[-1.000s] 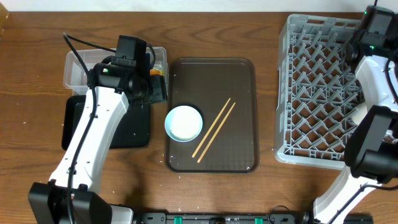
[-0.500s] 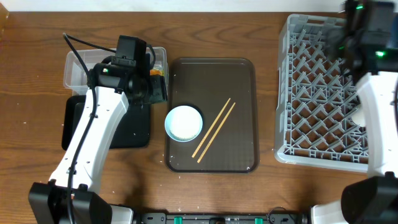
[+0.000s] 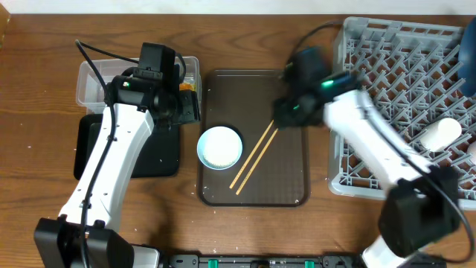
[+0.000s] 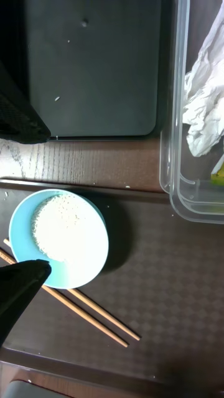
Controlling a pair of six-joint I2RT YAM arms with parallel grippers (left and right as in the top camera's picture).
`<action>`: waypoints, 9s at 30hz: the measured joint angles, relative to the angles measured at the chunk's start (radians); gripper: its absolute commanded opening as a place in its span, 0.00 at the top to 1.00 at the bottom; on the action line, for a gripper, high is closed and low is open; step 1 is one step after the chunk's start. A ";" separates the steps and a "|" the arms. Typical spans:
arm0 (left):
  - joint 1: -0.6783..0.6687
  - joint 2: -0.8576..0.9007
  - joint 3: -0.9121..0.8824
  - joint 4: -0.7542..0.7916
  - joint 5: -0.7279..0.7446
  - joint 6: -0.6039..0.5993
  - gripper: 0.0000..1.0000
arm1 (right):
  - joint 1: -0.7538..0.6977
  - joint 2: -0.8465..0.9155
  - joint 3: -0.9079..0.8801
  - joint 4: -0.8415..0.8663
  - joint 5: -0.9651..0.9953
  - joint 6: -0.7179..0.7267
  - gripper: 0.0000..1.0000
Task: Sort waste into correct bins and load items into the dishwasher rack
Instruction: 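Grasp one wooden chopstick on the tray with the right gripper, then place the chopstick upright into the dish rack with the right gripper, then reach the right gripper to the second chopstick and grasp it, then insert the second chopstick into the rack beside the first, right gripper, then grasp the light-blue rice bowl rim with the left gripper and lift, then tip the bowl over the black tray to dump the rice, left gripper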
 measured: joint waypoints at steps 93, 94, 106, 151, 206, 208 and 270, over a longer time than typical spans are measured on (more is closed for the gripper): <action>0.000 0.000 0.000 -0.016 0.001 0.000 0.37 | -0.323 -0.023 0.185 0.029 -0.053 -0.263 0.42; 0.000 0.000 0.000 -0.016 0.000 0.000 0.37 | -0.291 -0.024 0.185 0.035 -0.056 -0.254 0.42; 0.000 0.000 0.000 -0.016 0.000 0.000 0.37 | 0.049 0.202 0.185 0.009 -0.042 0.077 0.44; 0.000 0.000 0.000 -0.013 0.001 0.000 0.37 | -0.243 0.066 0.296 -0.196 0.087 -0.195 0.99; -0.432 0.321 -0.056 0.151 0.001 -0.147 0.51 | -0.529 0.026 0.133 -0.136 0.047 -0.307 0.73; -0.446 0.349 -0.056 0.157 0.001 -0.153 0.62 | -0.529 0.026 0.133 -0.136 0.047 -0.307 0.73; 0.900 0.098 -0.396 0.103 1.331 0.457 0.94 | -0.529 0.025 0.133 -0.140 0.047 -0.307 0.74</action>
